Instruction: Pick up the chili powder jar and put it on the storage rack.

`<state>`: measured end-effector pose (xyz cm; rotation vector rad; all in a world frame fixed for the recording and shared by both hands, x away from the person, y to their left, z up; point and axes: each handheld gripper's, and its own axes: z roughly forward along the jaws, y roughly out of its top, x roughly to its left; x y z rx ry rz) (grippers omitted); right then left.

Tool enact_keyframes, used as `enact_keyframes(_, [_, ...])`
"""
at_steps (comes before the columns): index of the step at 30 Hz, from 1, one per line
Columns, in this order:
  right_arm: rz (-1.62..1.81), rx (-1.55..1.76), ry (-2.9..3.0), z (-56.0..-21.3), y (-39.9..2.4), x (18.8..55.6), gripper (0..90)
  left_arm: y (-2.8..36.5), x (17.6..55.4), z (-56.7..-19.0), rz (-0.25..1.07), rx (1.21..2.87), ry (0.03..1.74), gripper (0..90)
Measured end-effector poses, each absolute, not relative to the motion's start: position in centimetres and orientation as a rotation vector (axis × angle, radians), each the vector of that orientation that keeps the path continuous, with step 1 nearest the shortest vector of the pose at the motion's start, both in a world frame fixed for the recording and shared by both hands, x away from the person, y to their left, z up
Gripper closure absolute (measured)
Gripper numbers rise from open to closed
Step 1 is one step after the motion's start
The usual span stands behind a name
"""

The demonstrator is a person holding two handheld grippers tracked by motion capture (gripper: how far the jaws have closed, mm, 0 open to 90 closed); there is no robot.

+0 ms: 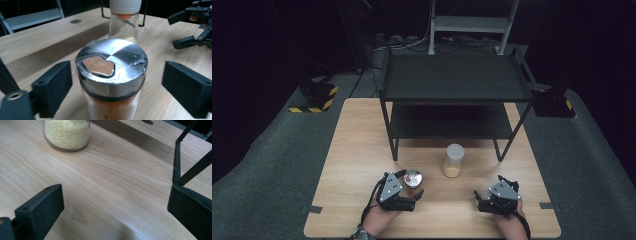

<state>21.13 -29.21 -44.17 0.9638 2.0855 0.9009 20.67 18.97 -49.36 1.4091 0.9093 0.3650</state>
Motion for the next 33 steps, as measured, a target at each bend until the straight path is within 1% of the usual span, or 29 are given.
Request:
enact_keyframes(3, [0.902, 0.965, 2.085, -44.17, -29.22, 21.13, 0.0, 18.96, 20.81, -49.41, 0.373, 1.421, 0.898, 17.5])
enact_keyframes(4, [0.902, 0.966, 2.085, -44.17, -29.22, 21.13, 0.0, 18.95, 20.84, -49.45, 0.375, 1.418, 0.897, 17.5])
enact_keyframes(5, [0.903, 0.965, 2.085, -44.17, -29.25, 21.14, 0.0, 18.94, 20.86, -49.47, 0.375, 1.416, 0.897, 20.3])
enact_keyframes(8, [0.905, 0.967, 2.085, -44.17, -29.26, 21.14, 0.0, 18.92, 20.91, -49.55, 0.377, 1.402, 0.899, 24.8])
enact_keyframes(15, [0.905, 0.967, 2.085, -44.17, -29.29, 21.15, 0.0, 19.1, 21.0, -49.71, 0.375, 1.391, 0.901, 30.7])
enact_keyframes(22, [0.905, 0.966, 2.085, -44.17, -29.27, 21.14, 0.0, 19.12, 21.2, -49.79, 0.346, 1.356, 0.929, 33.0])
enact_keyframes(33, [0.909, 0.967, 2.086, -44.16, -29.35, 21.15, 0.0, 18.8, 20.79, -49.68, 0.374, 1.354, 0.93, 34.6])
